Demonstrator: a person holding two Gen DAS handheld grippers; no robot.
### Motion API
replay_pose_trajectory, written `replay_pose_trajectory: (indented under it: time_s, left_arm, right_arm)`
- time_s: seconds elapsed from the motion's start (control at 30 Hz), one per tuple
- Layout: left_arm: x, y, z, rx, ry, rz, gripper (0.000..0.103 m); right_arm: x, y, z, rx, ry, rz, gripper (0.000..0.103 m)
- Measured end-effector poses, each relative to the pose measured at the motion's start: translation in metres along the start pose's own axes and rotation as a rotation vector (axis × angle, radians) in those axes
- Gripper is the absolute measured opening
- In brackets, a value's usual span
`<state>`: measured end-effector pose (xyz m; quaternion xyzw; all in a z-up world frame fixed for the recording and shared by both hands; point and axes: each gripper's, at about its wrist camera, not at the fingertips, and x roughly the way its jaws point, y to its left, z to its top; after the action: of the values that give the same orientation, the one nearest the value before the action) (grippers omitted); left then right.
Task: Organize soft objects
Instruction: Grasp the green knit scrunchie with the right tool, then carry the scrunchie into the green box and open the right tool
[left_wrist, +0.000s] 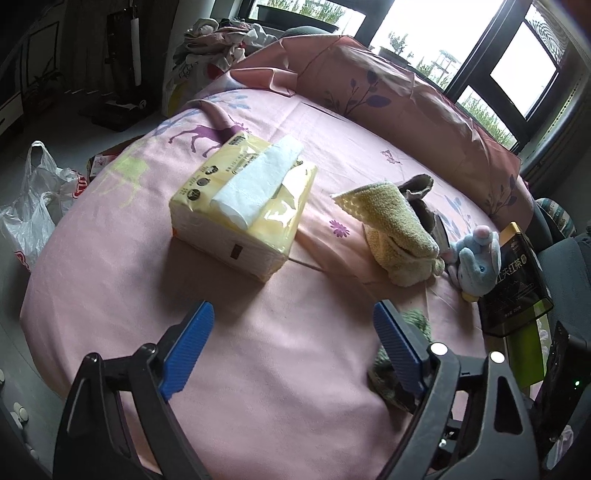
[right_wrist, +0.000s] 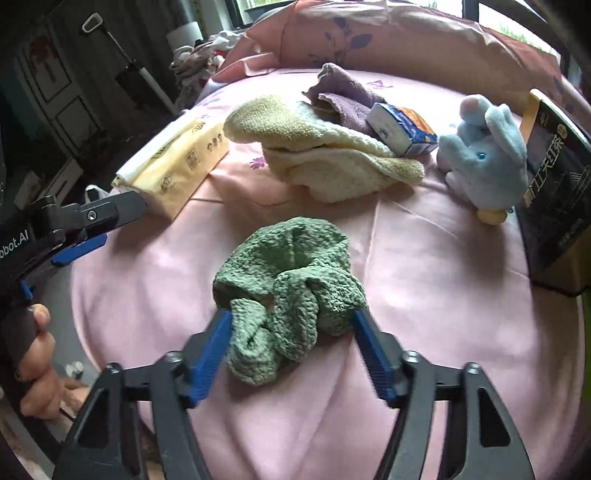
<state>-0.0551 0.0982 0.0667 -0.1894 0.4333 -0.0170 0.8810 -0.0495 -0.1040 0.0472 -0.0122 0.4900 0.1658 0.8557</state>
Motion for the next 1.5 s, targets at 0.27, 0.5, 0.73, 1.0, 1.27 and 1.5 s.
replay_pose_trajectory:
  time_s: [0.27, 0.5, 0.73, 1.0, 1.27, 1.5]
  left_arm:
    - [0.003, -0.014, -0.007, 0.039, 0.029, -0.049, 0.075]
    - [0.020, -0.045, -0.028, 0.103, 0.148, -0.209, 0.061]
    - [0.032, -0.072, -0.050, 0.190, 0.209, -0.226, 0.057]
    - [0.044, -0.088, -0.060, 0.237, 0.234, -0.221, 0.055]
    - [0.045, -0.096, -0.064, 0.265, 0.224, -0.223, 0.047]
    - [0.035, -0.104, -0.065, 0.304, 0.175, -0.224, 0.039]
  right_arm:
    - [-0.026, -0.048, 0.002, 0.198, -0.107, 0.117, 0.092]
    - [-0.019, -0.068, 0.007, 0.356, -0.106, 0.261, 0.092]
    - [-0.014, -0.059, 0.007, 0.326, -0.108, 0.307, 0.067]
    - [0.019, -0.057, 0.004, 0.377, -0.003, 0.340, 0.057]
    - [0.032, -0.056, -0.001, 0.412, 0.036, 0.426, 0.041]
    - [0.023, -0.054, 0.000, 0.378, 0.009, 0.427, 0.041]
